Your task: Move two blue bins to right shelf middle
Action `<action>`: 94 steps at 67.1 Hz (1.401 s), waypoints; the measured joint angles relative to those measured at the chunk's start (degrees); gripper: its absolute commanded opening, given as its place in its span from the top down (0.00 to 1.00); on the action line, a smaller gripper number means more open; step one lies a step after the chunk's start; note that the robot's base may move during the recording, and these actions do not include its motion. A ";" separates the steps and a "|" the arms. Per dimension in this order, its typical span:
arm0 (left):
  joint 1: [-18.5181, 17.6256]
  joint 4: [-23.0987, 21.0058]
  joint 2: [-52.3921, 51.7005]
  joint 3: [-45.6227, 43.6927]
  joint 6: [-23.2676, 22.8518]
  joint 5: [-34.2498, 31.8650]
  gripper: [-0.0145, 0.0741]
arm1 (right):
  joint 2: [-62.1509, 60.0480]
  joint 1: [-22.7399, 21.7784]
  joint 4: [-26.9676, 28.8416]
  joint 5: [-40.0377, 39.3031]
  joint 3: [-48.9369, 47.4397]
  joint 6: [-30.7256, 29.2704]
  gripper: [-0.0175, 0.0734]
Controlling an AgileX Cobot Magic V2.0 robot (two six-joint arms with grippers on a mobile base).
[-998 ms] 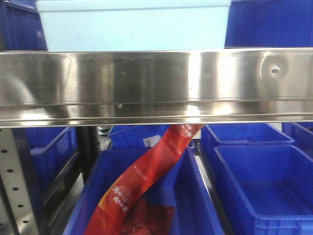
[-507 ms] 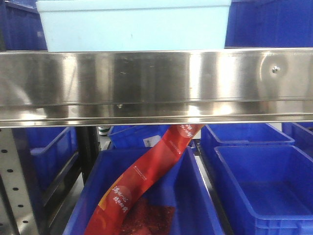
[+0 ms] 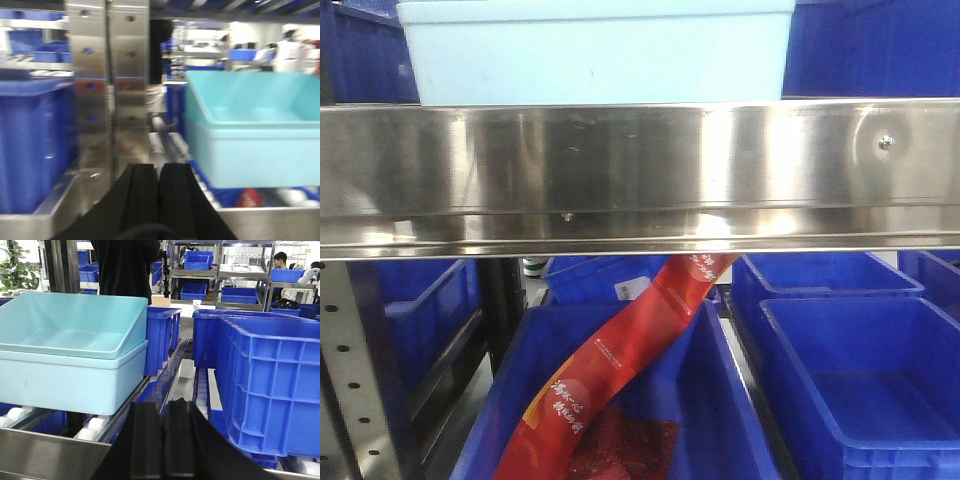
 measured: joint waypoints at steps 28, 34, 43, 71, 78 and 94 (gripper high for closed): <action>4.10 0.54 -2.77 19.30 0.10 -5.56 0.96 | 0.00 0.00 0.00 -0.20 0.00 0.00 0.99; 4.10 0.54 -2.77 19.65 0.10 -7.91 0.96 | 0.00 0.00 0.00 -0.31 0.00 0.00 0.99; 4.10 0.54 -2.77 19.65 0.10 -9.19 0.96 | 0.00 0.00 0.00 -0.31 0.00 0.00 0.99; 4.10 0.54 -2.77 19.79 0.10 -9.43 0.96 | 0.00 0.00 0.00 -0.31 0.00 0.00 0.99; 4.10 0.54 -2.77 19.79 0.10 -9.43 0.96 | 0.00 0.00 0.00 -0.31 0.00 0.00 0.99; 4.10 0.54 -2.77 19.79 0.10 -9.43 0.96 | 0.00 0.00 0.00 -0.31 0.00 -0.11 0.99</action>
